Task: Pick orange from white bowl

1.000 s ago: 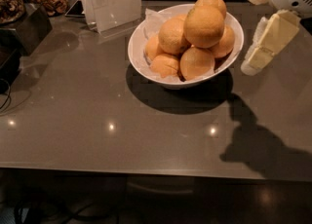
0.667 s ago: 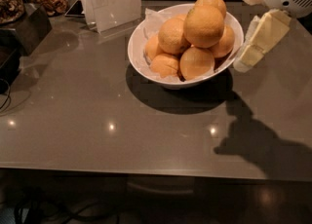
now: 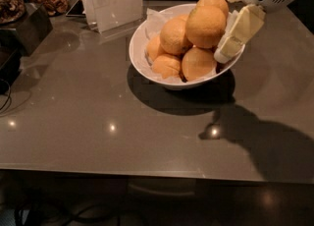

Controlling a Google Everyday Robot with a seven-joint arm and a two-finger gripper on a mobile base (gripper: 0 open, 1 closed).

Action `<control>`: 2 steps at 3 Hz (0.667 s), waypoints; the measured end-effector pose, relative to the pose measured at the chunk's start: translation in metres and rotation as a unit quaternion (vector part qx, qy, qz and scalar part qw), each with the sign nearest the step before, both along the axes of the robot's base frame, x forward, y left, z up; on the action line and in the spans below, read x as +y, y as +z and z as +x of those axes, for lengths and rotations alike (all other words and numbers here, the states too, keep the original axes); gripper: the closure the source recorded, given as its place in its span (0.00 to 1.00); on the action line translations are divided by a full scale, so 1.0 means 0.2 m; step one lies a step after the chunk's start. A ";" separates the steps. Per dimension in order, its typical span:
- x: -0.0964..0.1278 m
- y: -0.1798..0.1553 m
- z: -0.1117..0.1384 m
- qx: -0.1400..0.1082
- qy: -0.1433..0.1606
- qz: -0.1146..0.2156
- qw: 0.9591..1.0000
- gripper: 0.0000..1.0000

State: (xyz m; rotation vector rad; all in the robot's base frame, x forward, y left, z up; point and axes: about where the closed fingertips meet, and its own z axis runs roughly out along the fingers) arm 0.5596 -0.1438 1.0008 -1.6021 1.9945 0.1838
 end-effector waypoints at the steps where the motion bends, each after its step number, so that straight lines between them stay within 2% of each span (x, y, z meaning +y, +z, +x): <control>1: 0.00 0.00 0.00 0.000 0.000 0.000 1.000 0.00; 2: 0.02 -0.04 0.02 0.010 -0.004 0.018 1.000 0.00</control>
Offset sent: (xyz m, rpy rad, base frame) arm 0.0101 0.0074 -0.0192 0.0801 0.0514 -0.0221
